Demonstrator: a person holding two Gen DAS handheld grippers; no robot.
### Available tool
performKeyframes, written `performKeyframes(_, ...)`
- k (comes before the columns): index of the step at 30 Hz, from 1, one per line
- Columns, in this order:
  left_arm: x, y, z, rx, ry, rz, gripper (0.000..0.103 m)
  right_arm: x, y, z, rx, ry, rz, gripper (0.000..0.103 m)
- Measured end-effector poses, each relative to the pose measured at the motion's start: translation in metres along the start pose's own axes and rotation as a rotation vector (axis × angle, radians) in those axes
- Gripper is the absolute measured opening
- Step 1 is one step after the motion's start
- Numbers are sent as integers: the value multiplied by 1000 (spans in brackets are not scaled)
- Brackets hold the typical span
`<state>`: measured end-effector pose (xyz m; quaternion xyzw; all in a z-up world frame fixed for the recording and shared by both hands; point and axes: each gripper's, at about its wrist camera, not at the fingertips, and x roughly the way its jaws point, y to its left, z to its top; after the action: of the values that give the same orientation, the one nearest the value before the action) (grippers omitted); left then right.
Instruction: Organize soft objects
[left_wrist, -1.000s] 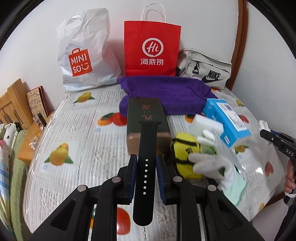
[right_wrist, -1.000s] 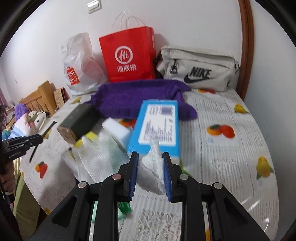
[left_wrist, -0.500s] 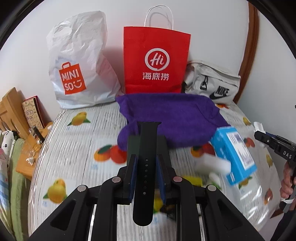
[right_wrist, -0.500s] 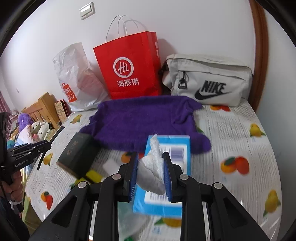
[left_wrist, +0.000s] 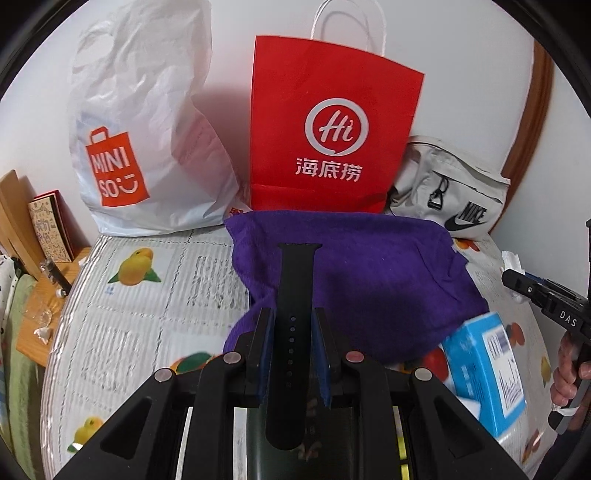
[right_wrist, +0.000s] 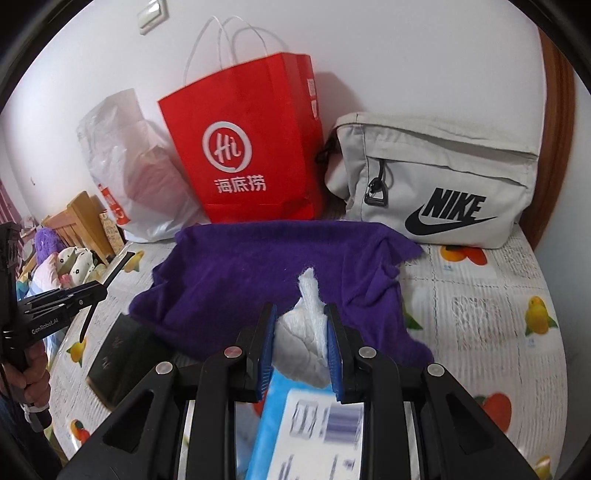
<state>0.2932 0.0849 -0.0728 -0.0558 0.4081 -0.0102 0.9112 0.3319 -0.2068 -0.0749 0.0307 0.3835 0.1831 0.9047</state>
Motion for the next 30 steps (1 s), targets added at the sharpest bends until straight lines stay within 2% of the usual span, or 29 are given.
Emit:
performKeyframes(15, 76, -2, 44, -24, 72, 11, 20, 69, -21, 19, -37, 113, -2, 26)
performKeyframes(24, 117, 5, 51, -76, 143, 2, 20, 99, -31, 23, -38, 176, 2, 26)
performKeyframes(30, 129, 6, 54, -90, 163, 1, 20, 113, -36, 22, -10, 217, 7, 27)
